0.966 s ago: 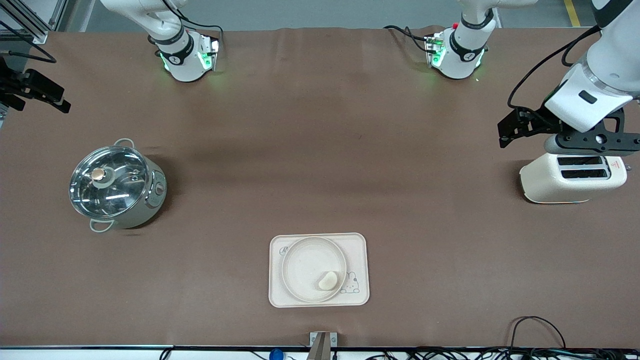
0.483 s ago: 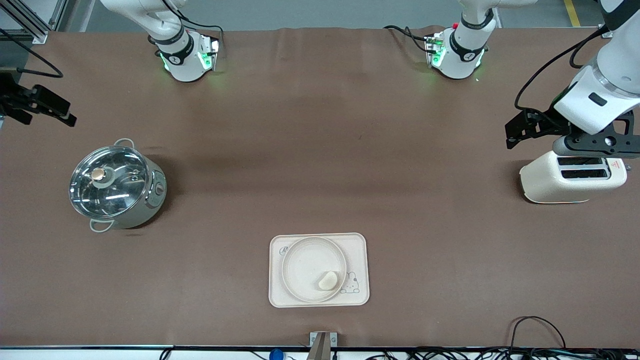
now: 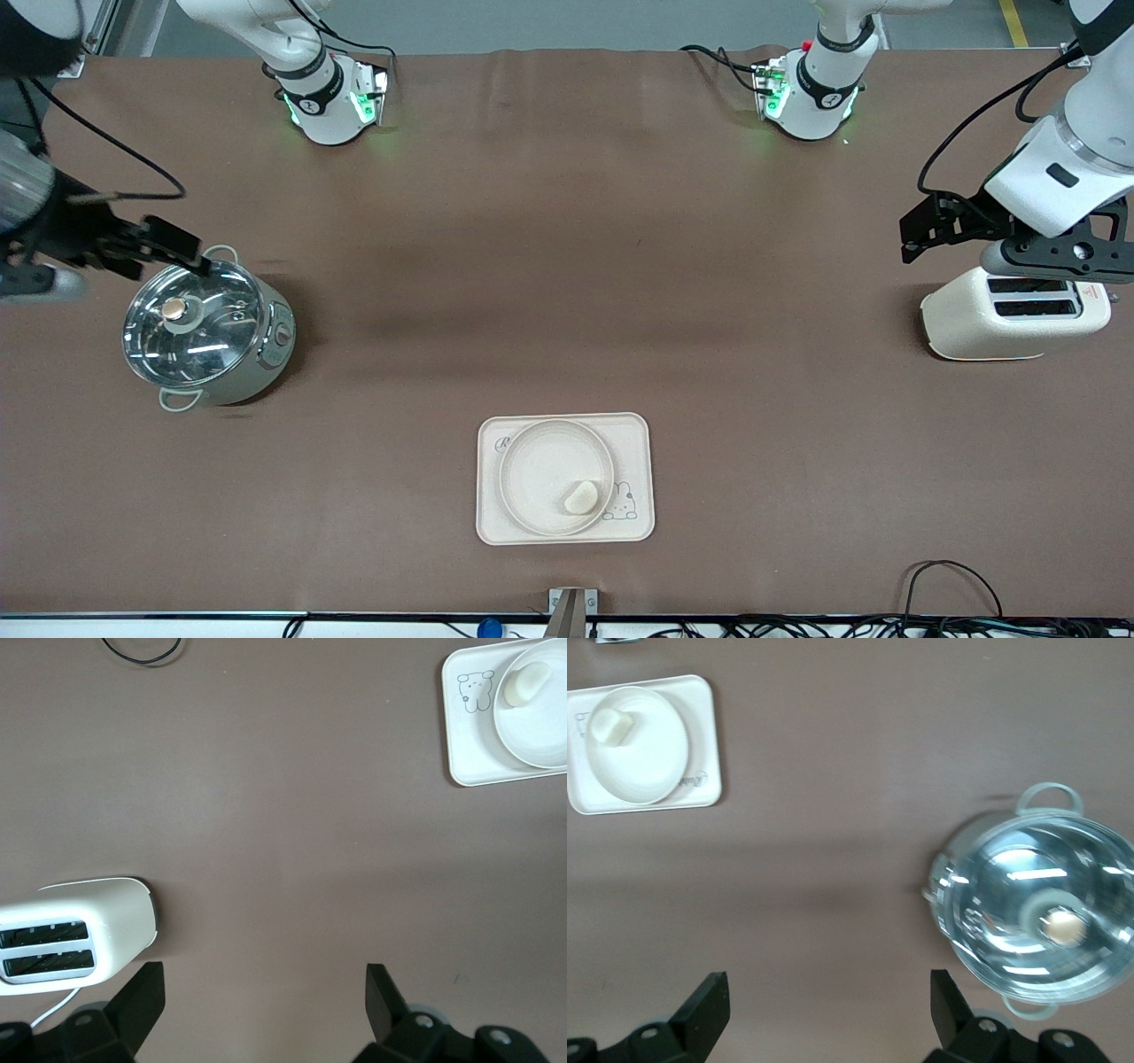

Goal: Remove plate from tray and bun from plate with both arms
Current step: 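Swing the right gripper from the steel pot over to the cream tray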

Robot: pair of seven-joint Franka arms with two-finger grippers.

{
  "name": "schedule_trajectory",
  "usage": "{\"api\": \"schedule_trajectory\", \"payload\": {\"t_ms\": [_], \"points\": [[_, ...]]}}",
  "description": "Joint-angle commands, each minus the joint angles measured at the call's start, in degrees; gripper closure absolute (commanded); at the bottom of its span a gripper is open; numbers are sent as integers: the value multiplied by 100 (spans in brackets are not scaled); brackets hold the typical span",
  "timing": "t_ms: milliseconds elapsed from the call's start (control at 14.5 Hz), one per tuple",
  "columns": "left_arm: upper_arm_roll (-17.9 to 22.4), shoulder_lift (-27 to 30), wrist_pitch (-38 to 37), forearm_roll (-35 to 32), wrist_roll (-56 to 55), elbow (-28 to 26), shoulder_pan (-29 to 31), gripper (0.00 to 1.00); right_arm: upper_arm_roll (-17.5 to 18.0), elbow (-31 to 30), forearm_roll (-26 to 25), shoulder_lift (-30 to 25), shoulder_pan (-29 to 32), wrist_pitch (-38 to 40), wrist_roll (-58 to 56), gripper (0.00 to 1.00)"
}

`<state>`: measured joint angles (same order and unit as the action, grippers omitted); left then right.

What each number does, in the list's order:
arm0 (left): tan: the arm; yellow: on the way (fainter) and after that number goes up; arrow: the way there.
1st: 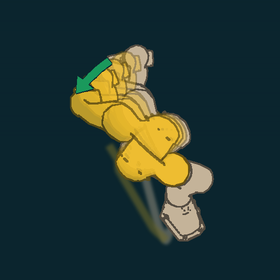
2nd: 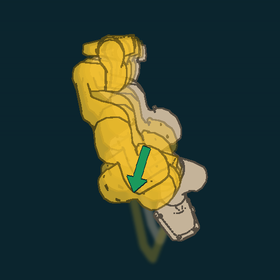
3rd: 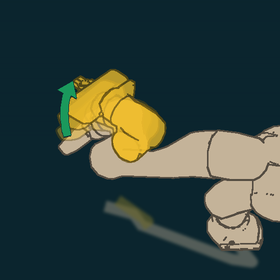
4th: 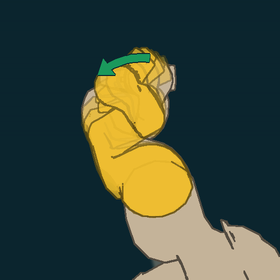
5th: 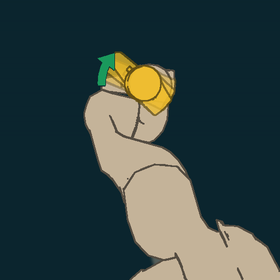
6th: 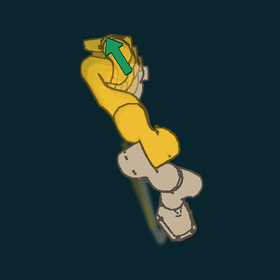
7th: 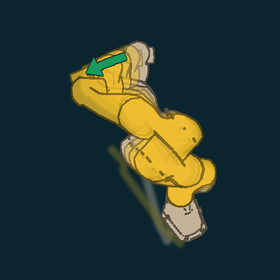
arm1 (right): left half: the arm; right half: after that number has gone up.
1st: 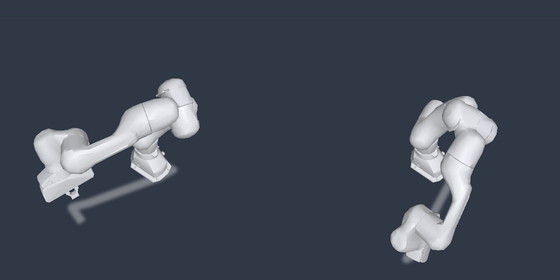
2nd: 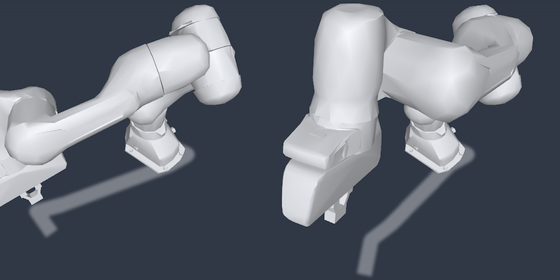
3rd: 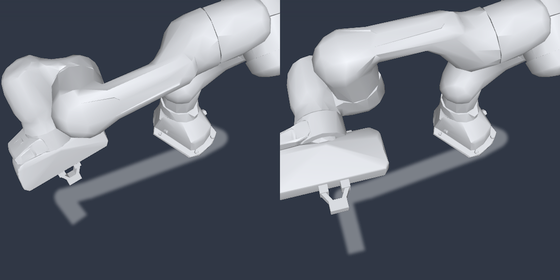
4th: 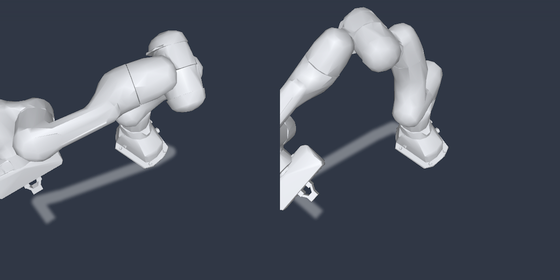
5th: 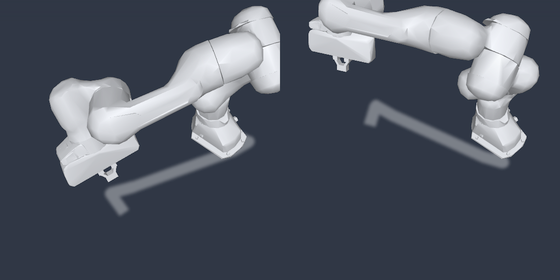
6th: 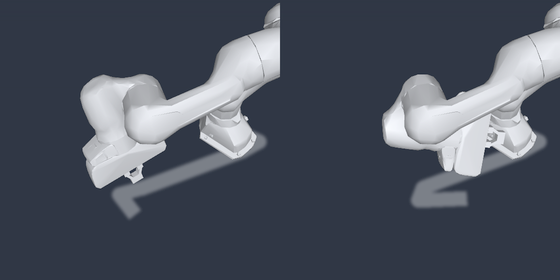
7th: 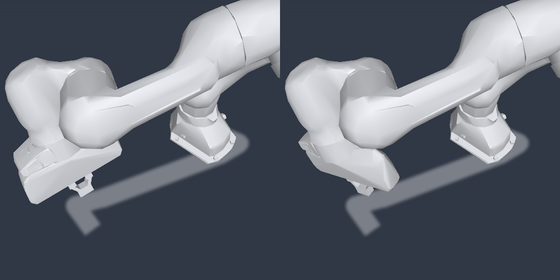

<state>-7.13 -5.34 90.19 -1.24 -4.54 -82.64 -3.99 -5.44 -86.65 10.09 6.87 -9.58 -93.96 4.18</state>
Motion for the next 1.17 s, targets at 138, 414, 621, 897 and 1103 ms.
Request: {"api": "schedule_trajectory", "payload": {"t_ms": [138, 414, 621, 897, 1103], "points": [[1, -20, -203, -96, 286, 29, 451, 0, -18, 26, 466, 718, -394, -884, 240, 0], [1, -108, -195, -96, 295, 38, 602, 0, -18, 43, 1029, 1359, -763, -1798, 540, 0], [-25, -108, -195, -96, 234, 38, 549, 0, -18, 70, 1065, 1843, -1071, -2493, 891, 0], [-34, -108, -203, -96, 278, 38, 593, 0, -18, 367, 1082, 2703, -1475, -3512, 1488, 0], [-34, -108, -195, -105, 278, 46, 558, 0, -9, 894, 1642, 3450, -1625, -4171, 1639, 0]]}}
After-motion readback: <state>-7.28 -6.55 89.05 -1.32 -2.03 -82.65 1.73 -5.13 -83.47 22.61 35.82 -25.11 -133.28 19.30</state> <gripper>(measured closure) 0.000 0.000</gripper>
